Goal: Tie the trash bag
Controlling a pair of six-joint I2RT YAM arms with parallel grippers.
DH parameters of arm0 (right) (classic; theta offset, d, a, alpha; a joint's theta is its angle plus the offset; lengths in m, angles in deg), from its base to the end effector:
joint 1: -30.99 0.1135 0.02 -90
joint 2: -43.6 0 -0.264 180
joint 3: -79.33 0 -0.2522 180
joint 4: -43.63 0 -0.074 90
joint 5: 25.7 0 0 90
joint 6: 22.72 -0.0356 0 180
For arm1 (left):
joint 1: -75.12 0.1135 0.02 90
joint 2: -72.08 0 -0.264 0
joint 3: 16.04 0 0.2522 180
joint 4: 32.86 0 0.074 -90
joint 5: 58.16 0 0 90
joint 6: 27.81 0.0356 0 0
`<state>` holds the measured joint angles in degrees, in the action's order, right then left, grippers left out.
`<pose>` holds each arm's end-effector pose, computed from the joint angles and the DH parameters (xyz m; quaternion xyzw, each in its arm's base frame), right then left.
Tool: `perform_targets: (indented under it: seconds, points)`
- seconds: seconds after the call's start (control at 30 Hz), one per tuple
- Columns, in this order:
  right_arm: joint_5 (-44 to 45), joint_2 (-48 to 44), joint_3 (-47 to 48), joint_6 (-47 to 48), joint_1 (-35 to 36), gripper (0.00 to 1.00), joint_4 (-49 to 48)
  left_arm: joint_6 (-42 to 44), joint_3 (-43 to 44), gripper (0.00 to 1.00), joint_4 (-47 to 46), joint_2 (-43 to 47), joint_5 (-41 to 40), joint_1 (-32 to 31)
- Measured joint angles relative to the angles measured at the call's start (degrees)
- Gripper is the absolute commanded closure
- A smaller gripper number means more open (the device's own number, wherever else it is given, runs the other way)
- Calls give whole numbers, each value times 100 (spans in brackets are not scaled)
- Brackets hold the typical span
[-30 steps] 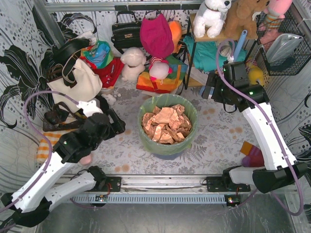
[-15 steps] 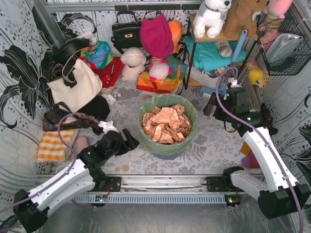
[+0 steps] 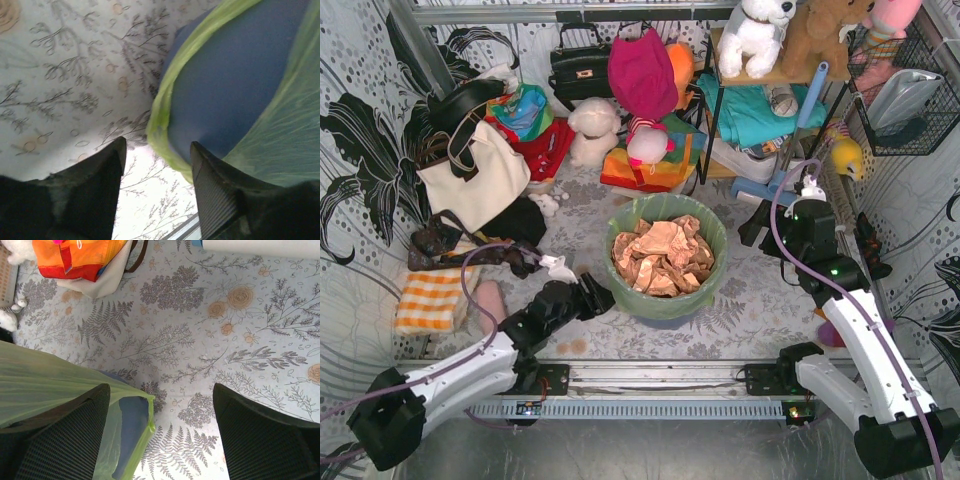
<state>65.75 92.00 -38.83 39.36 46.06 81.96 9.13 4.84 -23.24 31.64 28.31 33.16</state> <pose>0.1831 0.0484 0.3234 0.1011 0.8368 0.1872 0.5046 0.1148 -0.1002 0.1469 -0.0989 0.8565 -0.3551 0.3613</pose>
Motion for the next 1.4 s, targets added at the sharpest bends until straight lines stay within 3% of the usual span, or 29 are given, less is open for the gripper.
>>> perform_targets:
  seconds: [0.67,0.77,0.87,1.0,1.13,1.4]
  points:
    - [2,-4,-33,-96,0,21,-107,809,-151,58,-1873,-1362,227,2]
    - [0,-4,-33,-96,0,21,-107,872,-151,64,-2114,-1547,227,2]
    - [-2,-4,-33,-98,0,21,-107,909,-151,79,-2330,-1727,229,2]
    - [-4,-4,-33,-96,0,21,-101,898,-151,85,-2542,-1989,223,26]
    - [-4,-4,-33,-94,0,22,-11,883,-125,100,-2564,-2234,203,39]
    - [7,-7,-33,-74,0,22,157,684,319,100,-1469,-1932,-286,39]
